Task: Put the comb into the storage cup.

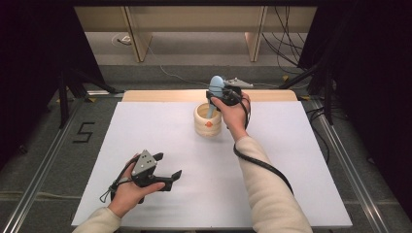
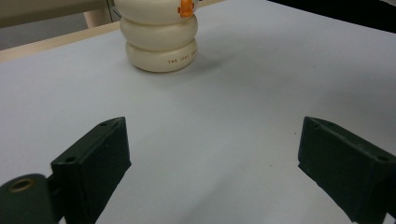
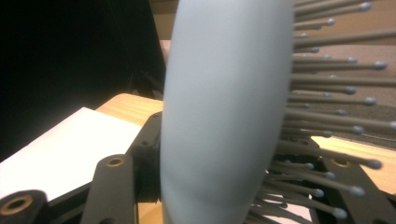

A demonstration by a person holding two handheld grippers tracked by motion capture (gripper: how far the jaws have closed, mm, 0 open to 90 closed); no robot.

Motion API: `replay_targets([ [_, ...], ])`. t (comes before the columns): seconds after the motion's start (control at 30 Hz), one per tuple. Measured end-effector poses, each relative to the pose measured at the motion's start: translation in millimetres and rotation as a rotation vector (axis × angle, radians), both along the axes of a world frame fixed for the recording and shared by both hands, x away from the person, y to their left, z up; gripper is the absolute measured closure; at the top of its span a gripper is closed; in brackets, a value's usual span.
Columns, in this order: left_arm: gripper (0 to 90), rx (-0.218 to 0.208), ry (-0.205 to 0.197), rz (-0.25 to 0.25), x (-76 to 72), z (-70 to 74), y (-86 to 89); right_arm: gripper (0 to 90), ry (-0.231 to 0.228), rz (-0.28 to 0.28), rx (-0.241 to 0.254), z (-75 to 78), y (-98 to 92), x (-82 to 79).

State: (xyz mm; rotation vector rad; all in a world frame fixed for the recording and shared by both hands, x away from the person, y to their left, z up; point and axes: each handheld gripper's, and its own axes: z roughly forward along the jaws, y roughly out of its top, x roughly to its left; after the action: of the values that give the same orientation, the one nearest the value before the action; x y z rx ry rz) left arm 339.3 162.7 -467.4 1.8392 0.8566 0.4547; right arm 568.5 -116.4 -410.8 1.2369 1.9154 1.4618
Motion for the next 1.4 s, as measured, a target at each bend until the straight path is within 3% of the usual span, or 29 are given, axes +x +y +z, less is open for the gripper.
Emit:
replay_targets([
  [0.7, 9.3, 0.003, -0.001, -0.004, 0.0, -0.3, -0.2, 31.8, 0.068, -0.043, 0.024, -9.3, -16.9, 3.6],
  [1.07, 9.5, 0.002, -0.001, -0.002, 0.0, -0.3, -0.1, 17.5, 0.051, -0.014, 0.016, -8.7, -16.0, 1.4],
  [1.4, 9.5, 0.003, 0.001, -0.001, 0.3, -0.6, -0.2, 8.9, 0.047, -0.031, -0.019, -1.0, -25.5, -3.7],
])
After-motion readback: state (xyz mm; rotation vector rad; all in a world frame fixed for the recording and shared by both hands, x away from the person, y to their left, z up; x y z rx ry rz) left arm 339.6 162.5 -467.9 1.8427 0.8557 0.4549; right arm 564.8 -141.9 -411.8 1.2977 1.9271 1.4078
